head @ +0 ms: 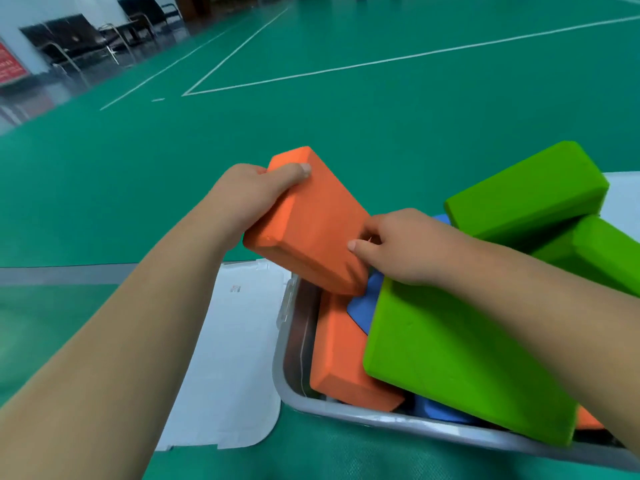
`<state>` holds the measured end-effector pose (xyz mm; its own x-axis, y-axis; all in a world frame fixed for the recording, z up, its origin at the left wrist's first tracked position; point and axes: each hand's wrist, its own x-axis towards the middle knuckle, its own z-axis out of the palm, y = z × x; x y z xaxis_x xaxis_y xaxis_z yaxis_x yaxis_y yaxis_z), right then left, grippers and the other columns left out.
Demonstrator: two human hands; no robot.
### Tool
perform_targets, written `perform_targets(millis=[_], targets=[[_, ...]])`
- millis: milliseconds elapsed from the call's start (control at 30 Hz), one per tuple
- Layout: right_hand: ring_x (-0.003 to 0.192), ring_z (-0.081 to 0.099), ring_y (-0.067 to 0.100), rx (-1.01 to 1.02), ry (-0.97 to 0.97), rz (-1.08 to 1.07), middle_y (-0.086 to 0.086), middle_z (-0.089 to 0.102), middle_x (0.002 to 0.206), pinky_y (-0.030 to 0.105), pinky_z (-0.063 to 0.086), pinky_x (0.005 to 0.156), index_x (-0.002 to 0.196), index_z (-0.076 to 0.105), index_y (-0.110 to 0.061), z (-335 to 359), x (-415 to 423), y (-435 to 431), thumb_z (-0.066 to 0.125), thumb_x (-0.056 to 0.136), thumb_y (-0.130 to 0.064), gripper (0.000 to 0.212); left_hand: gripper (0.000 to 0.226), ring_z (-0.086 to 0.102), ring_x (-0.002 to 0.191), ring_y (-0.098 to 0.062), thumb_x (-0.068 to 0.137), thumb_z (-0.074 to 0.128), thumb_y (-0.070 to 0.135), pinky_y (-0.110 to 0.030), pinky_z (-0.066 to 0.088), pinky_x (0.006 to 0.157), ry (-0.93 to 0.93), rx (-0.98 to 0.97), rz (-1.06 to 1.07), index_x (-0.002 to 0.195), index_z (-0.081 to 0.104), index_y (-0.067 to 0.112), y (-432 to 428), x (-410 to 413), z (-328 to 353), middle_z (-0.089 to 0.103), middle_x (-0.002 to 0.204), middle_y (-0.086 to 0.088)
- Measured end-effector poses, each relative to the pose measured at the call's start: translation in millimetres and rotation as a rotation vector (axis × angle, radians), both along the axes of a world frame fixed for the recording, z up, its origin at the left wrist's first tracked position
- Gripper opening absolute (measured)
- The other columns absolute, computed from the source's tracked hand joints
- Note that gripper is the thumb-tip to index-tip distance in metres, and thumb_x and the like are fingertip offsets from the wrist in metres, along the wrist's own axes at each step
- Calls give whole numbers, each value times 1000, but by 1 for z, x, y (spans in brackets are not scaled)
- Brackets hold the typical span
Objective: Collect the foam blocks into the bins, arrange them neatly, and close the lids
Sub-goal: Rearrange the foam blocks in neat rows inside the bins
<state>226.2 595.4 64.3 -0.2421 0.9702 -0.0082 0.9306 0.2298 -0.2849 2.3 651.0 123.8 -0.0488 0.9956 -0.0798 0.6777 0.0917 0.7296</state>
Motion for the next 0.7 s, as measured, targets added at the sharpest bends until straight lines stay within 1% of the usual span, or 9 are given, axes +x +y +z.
perform_targets(millis=[67,133,167,233,333,400,500,600,700], targets=[[115,64,29,17,26,-28,7,72,118,37,52,95,119,70,-20,-6,-1,3,51,100,-57,45,76,74,89,-30,67,69,80,-37,50,74,-153,24,109,100,76,12,6,-9,-11,78,95,-9],[120,62,28,40,37,-41,7,69,126,38,50,99,129,65,-19,-12,-2,6,53,99,-56,49,78,70,85,-29,70,68,78,-37,47,75,-273,47,195,104,74,8,11,-15,-21,75,94,-8],[120,61,28,51,41,-45,7,67,127,38,50,99,131,63,-18,-14,-4,9,54,99,-56,50,75,69,85,-27,71,67,77,-37,49,76,-335,47,235,104,73,9,12,-17,-27,74,95,-6],[116,60,28,65,79,-57,7,64,123,39,49,98,128,62,-19,-17,-9,13,55,98,-55,48,70,73,90,-25,71,68,74,-40,59,82,-500,18,305,107,69,14,15,-19,-42,75,103,-5],[116,57,29,75,125,-58,9,61,121,41,47,101,126,61,-15,-21,-21,20,57,97,-54,48,69,77,95,-25,72,70,69,-53,63,83,-762,-50,348,118,65,18,17,-23,-73,77,110,-5],[127,53,27,64,128,-34,10,58,131,39,44,107,139,56,-17,-20,-30,22,58,97,-52,55,58,77,98,-27,81,69,62,-58,62,84,-872,-72,353,121,65,20,19,-27,-94,78,111,-5],[139,45,27,16,87,26,10,48,148,40,39,115,157,39,-23,-19,-40,22,58,97,-50,68,55,74,111,-27,89,66,52,-60,56,98,-1084,-93,318,134,62,19,23,-34,-115,77,120,-6],[146,39,29,-59,16,43,9,35,160,43,35,119,163,24,-27,-22,-48,21,57,98,-50,76,53,70,119,-27,99,56,47,-55,51,108,-1174,-114,279,141,58,16,27,-34,-126,73,128,-7],[150,35,30,-122,-14,12,11,27,165,40,33,121,165,20,-26,-21,-50,20,55,99,-51,78,46,70,119,-26,104,52,43,-50,51,109,-1224,-126,290,140,58,14,29,-27,-133,74,126,-7]])
